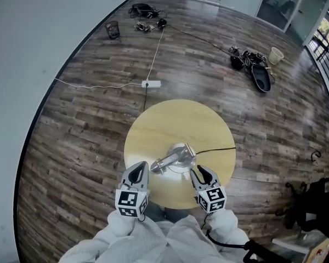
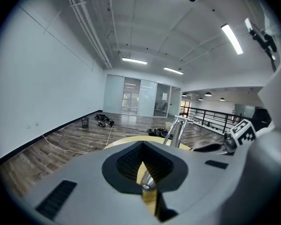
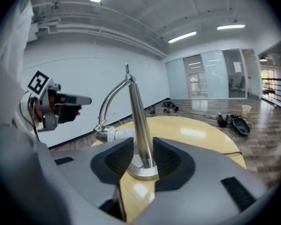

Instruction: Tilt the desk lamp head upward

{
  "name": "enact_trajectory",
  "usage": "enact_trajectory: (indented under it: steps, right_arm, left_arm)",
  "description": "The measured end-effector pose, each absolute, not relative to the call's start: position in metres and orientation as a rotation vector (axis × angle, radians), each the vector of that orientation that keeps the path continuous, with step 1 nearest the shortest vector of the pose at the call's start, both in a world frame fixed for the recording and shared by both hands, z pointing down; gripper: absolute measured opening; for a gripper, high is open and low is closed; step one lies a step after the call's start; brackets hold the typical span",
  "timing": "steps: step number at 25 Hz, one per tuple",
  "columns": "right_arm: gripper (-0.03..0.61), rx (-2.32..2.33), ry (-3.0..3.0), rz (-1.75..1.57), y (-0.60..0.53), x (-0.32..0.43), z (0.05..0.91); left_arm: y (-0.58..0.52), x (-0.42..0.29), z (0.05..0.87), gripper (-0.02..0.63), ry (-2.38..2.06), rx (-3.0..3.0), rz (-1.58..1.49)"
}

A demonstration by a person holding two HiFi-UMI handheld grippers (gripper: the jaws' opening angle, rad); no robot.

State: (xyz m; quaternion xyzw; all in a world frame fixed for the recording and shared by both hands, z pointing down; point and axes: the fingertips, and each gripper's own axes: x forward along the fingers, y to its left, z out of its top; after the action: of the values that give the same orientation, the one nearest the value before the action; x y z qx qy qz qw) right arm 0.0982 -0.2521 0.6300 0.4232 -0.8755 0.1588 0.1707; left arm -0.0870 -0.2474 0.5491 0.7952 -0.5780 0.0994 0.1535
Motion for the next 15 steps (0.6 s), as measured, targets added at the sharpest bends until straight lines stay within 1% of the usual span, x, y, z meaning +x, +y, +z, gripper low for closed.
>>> enact_trajectory:
  steps: [1, 3, 11, 15]
  right_arm:
    - [0.129, 1.110, -2.498, 0.404, -0.258, 0.093, 0.638]
    - [0.154, 0.945, -2.513, 0.332, -0.271, 0.083, 0.653]
    - [0.173, 0.461, -2.513, 0.095, -0.307, 0.050, 0.688]
    - [0.179, 0.342, -2.545, 0.100, -0.311, 0.041, 0.692]
  left_arm:
    - [-0.248, -0.088, 0.551, 0.002, -1.671, 2.266, 0.293]
    - [-0.251, -0.090, 0.555, 0.002, -1.692, 2.241, 0.311]
    - [-0.251, -0.107, 0.567, 0.002, -1.757, 2.152, 0.347]
    - [-0.247, -0.102, 0.568, 0.002, -1.683, 2.212, 0.329]
